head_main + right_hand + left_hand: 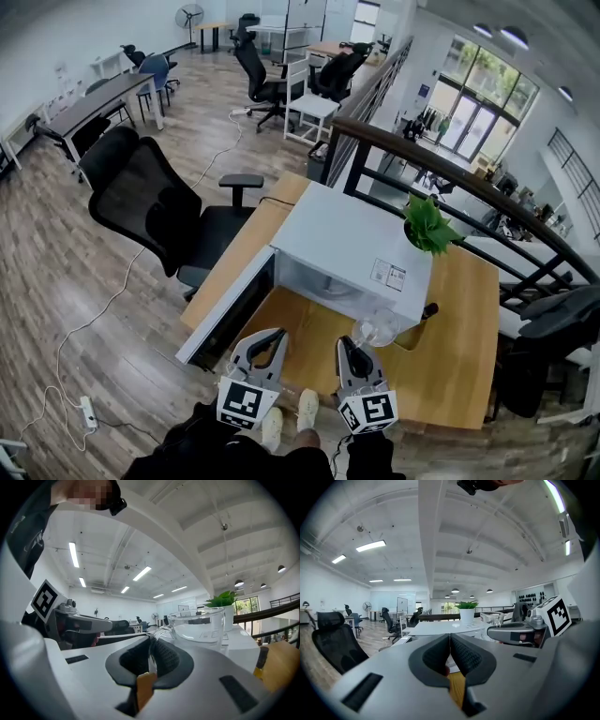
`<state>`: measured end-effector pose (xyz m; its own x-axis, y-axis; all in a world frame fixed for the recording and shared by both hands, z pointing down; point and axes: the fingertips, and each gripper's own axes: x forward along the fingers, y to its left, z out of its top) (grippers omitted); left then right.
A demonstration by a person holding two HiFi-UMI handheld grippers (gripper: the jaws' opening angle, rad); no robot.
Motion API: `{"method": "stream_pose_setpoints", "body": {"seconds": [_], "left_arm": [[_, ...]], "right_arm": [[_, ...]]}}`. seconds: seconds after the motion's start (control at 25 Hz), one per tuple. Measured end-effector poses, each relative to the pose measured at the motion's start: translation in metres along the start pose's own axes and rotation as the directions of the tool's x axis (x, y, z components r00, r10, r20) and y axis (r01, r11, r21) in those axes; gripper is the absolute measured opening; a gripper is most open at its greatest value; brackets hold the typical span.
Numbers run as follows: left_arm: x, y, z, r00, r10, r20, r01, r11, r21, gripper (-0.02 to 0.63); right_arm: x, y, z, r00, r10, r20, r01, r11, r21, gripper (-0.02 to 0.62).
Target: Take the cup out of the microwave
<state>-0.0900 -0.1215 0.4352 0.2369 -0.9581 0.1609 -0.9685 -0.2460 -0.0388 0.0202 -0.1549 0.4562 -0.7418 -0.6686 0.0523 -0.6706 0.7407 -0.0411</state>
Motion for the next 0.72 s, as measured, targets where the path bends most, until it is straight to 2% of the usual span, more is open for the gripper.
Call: {"method": "stream_pose_setpoints", "body": {"seconds": [0.72], "left_arm": [[0.007,-0.04,0.026,0.989,-0.145,0.041,0.143,0.989,0.04,0.025]], "right_arm": [[-0.056,-0.016,0.024,0.989,-0.145,0.019,0.145,0.989,-0.025,0.038]]}}
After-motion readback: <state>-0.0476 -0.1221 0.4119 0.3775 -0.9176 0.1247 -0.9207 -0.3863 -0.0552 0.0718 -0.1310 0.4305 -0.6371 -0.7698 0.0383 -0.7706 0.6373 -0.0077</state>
